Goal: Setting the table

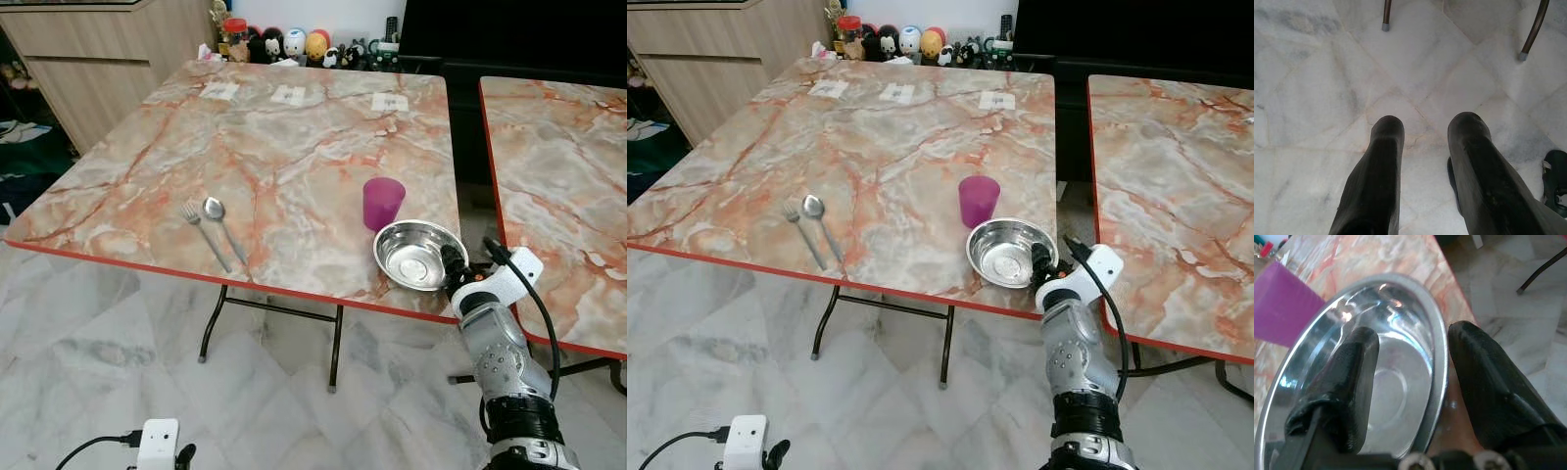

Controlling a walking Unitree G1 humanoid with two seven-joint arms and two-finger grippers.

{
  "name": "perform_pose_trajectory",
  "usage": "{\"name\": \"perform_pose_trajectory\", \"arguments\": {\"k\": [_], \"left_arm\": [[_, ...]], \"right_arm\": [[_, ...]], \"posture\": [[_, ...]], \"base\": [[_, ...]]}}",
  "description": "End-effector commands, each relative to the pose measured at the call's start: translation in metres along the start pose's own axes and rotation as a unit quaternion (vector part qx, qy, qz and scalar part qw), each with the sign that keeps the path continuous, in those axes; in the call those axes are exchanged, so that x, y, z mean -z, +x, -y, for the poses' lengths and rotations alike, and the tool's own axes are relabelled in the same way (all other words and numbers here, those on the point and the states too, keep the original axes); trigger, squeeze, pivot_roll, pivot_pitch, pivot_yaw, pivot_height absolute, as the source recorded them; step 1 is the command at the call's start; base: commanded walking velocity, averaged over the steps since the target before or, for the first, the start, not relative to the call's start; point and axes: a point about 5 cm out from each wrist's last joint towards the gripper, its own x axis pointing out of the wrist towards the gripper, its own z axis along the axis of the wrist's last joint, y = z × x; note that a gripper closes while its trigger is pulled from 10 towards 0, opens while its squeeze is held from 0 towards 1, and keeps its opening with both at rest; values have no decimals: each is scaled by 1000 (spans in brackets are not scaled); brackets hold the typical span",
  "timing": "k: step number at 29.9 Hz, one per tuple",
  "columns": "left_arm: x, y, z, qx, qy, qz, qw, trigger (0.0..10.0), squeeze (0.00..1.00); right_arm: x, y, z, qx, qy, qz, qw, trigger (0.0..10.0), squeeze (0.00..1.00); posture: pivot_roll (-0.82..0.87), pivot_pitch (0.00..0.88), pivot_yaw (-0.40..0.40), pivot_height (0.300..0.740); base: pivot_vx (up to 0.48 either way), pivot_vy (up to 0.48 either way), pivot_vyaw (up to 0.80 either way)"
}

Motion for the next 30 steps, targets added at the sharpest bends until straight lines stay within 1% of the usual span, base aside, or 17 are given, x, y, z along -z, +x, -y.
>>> {"name": "perform_pose_trajectory", "arguments": {"k": [1,3,4,8,9,10,17,18,19,20,21,22,25,26,27,28,30], "left_arm": [[9,-3,-2,1,9,-17,1000,10000,0],[9,-3,-2,1,9,-17,1000,10000,0],[9,-3,-2,1,9,-17,1000,10000,0],[9,-3,-2,1,8,-18,1000,10000,0],[9,-3,-2,1,8,-18,1000,10000,0],[9,-3,-2,1,8,-18,1000,10000,0],[10,-3,-1,4,8,-21,1000,10000,0],[10,-3,-1,5,8,-21,1000,10000,0],[10,-3,-1,5,8,-21,1000,10000,0],[10,-3,-1,5,8,-21,1000,10000,0],[10,-3,-1,5,8,-21,1000,10000,0],[10,-3,0,6,8,-22,1000,10000,0],[10,-3,0,7,8,-22,1000,10000,0],[10,-3,0,7,8,-22,1000,10000,0],[10,-3,0,7,8,-22,1000,10000,0],[10,-3,0,8,8,-22,1000,10000,0],[9,-3,0,9,8,-23,1000,10000,0]], "right_arm": [[5,-1,-3,-8,-2,-14,1000,10000,0],[6,0,-5,-12,0,-15,1000,10000,0],[6,0,-6,-14,-1,-19,1000,0,0],[7,1,-7,-14,-3,-21,1000,0,0],[7,1,-7,-14,-3,-21,1000,1216,0],[7,1,-7,-14,-4,-22,1000,0,0],[12,0,-5,-10,-8,-33,999,0,0],[12,0,-5,-8,-8,-35,999,2039,0],[12,0,-5,-8,-8,-36,999,2039,0],[14,0,-5,-6,-11,-42,999,4627,0],[14,0,-5,-6,-11,-42,999,4627,0],[15,0,-4,-4,-16,-47,999,10000,0],[16,0,-4,-2,-14,-48,999,10000,0],[16,0,-4,-3,-12,-47,999,1647,0],[16,0,-4,-3,-12,-47,999,1647,0],[16,-1,-5,-4,-10,-45,999,0,0],[16,-1,-5,-4,-10,-44,999,0,0]], "posture": [[-40,95,31,740],[-40,94,30,740],[-39,94,30,740],[-38,94,29,740],[-38,94,29,740],[-38,94,29,740],[-41,93,29,740],[-40,95,30,740],[-40,95,30,740],[-41,95,30,740],[-41,95,30,740],[-41,95,29,740],[-39,95,30,740],[-40,94,31,740],[-40,94,31,740],[-41,94,31,740],[-41,94,31,740]], "base": [[0,0,0],[0,0,0],[0,0,0],[0,0,0],[0,0,0],[0,0,0],[0,0,0],[0,0,0],[0,0,0],[0,0,0],[0,0,0],[0,0,0],[0,0,0],[0,0,0],[0,0,0],[0,0,0],[0,0,0]]}}
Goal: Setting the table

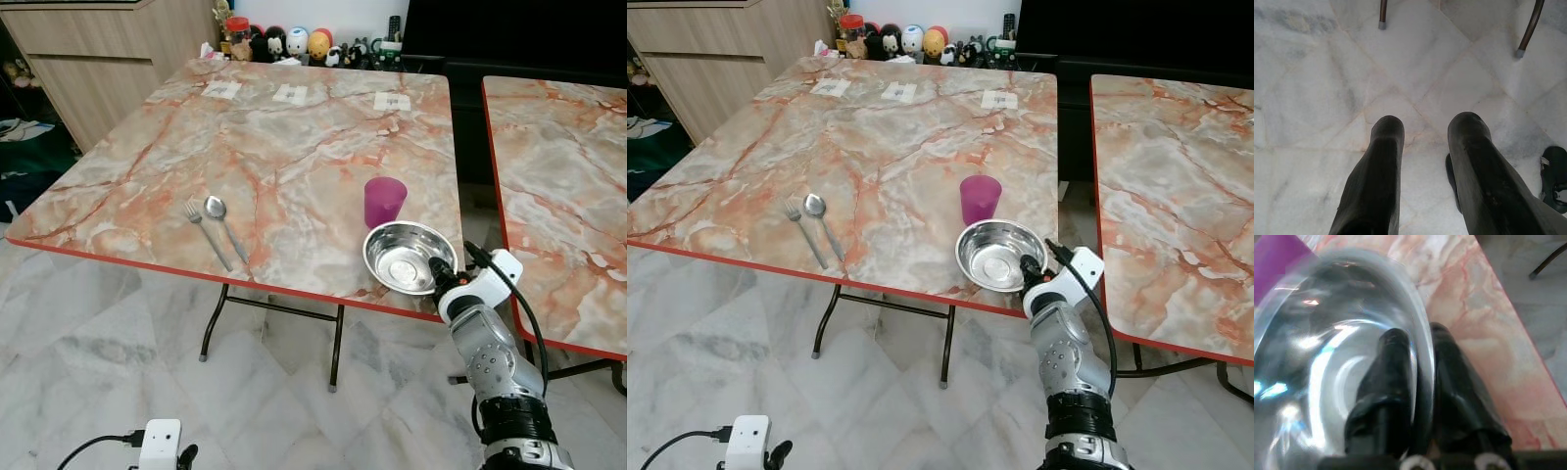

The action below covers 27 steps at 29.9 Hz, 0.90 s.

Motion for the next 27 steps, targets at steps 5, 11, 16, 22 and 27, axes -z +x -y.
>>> {"name": "perform_pose_trajectory", "arguments": {"k": [5,11,16,22,27], "left_arm": [[9,-3,-1,2,3,-23,1000,10000,0],[9,-2,0,3,6,-22,1000,10000,0],[9,-3,0,0,18,-20,1000,10000,0],[9,-3,1,-1,33,-21,999,10000,0],[7,-1,3,0,34,-21,999,10000,0]], "right_arm": [[3,-1,1,8,-2,-4,1000,0,0],[-2,-3,2,13,1,27,1000,0,0],[-32,-25,7,9,55,188,981,0,0],[-41,-39,15,13,38,237,971,10000,0],[-52,-39,7,-3,29,262,965,10000,0]], "posture": [[-41,93,31,740],[-43,93,30,740],[-52,94,30,740],[-62,93,31,740],[-65,87,28,740]], "base": [[0,0,0],[0,0,0],[0,0,0],[0,0,0],[0,-328,0]]}}
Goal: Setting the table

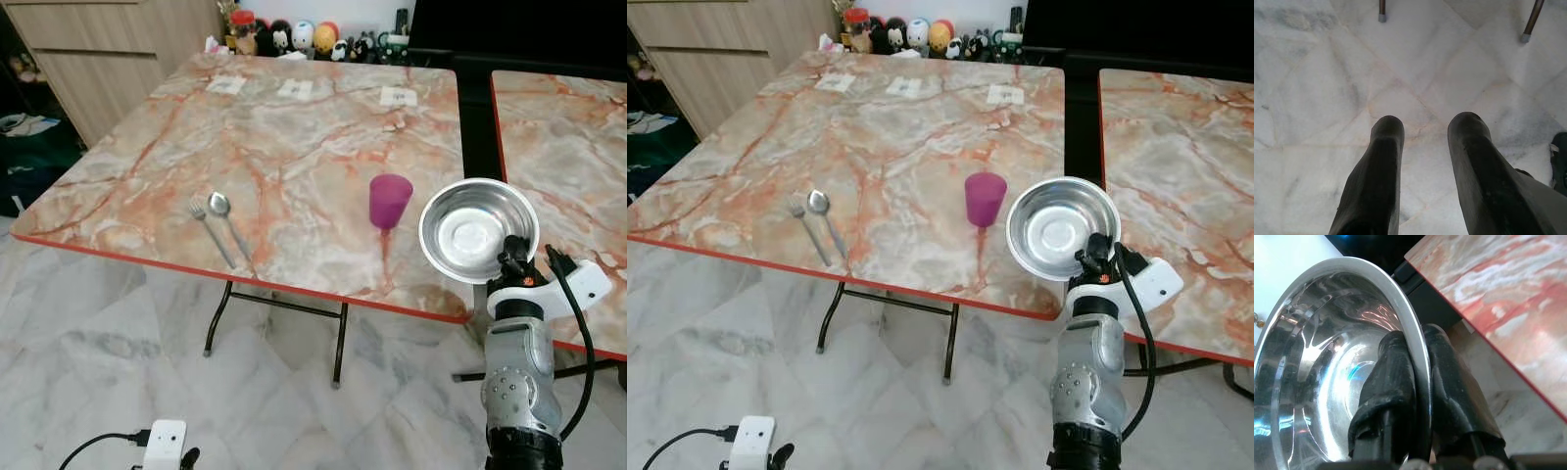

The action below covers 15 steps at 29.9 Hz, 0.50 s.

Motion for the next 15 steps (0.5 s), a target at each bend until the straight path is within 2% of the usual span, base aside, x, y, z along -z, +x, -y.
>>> {"name": "perform_pose_trajectory", "arguments": {"k": [1,6,10,15], "left_arm": [[5,-1,1,-3,4,-13,1000,10000,0],[5,-1,1,-5,5,-13,1000,10000,0],[6,-2,-1,-8,6,-15,1000,10000,0],[7,-2,-2,-8,8,-16,1000,10000,0]], "right_arm": [[-8,4,-6,-12,-4,20,1000,10000,0],[-10,10,-9,-12,-3,20,1000,10000,0],[-13,12,-8,-12,-5,26,1000,10000,0],[-15,12,-6,-2,-10,35,999,10000,0]], "posture": [[-63,85,27,740],[-61,77,25,740],[-64,74,27,740],[-67,64,31,740]], "base": [[0,-360,0],[0,-398,0],[0,-414,-800],[0,-417,0]]}}
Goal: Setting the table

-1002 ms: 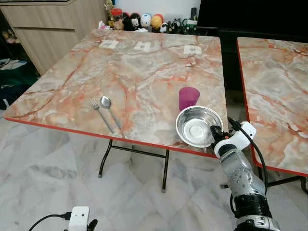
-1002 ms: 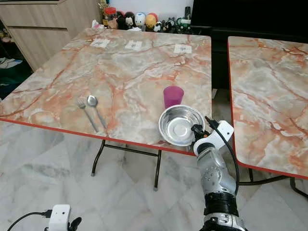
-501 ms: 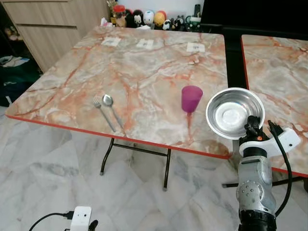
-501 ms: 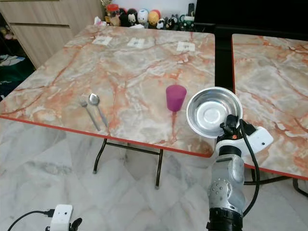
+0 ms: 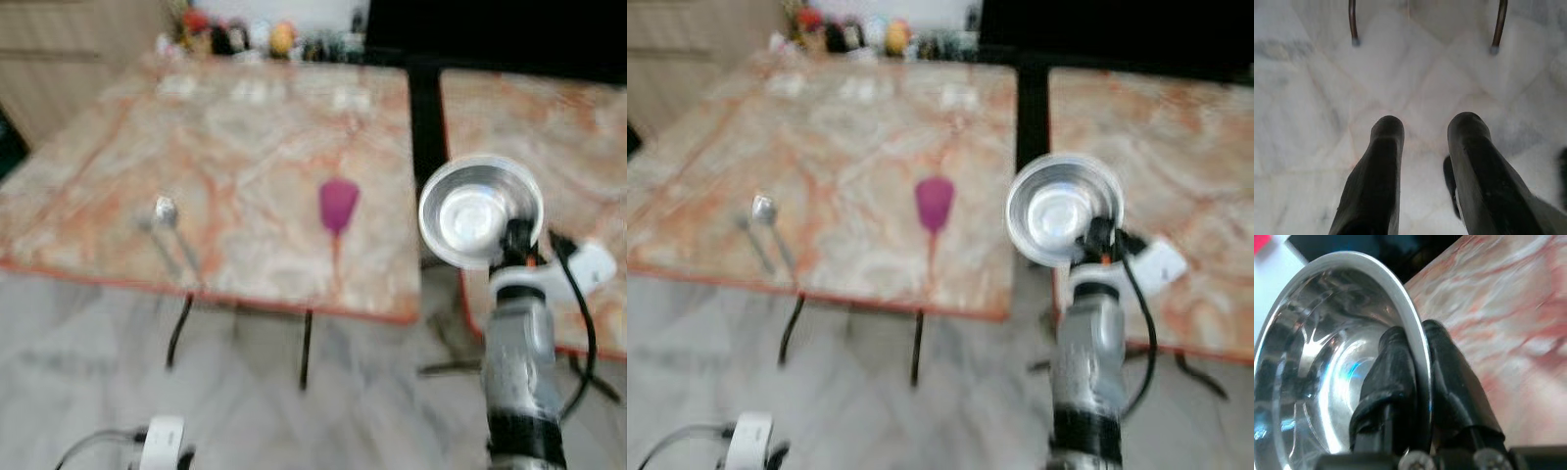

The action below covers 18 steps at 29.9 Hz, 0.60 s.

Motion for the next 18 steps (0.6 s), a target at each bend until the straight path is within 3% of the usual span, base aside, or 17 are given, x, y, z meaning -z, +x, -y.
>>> {"name": "perform_pose_trajectory", "arguments": {"k": [1,8,14,18], "left_arm": [[11,-3,6,7,2,-19,1000,10000,0],[8,-2,6,9,4,-16,1000,10000,0],[7,-2,6,10,7,-15,1000,10000,0],[6,-1,6,11,9,-14,1000,10000,0]], "right_arm": [[-2,0,8,18,-6,7,1000,10000,0],[1,-1,8,23,2,4,1000,10000,0],[0,-1,9,23,4,9,1000,10000,0],[-2,0,12,33,-7,18,999,10000,0]], "posture": [[-67,62,32,740],[-66,53,34,740],[-72,41,40,740],[-72,43,41,740]], "base": [[0,-416,0],[0,-417,0],[0,-417,-767],[0,-415,0]]}}
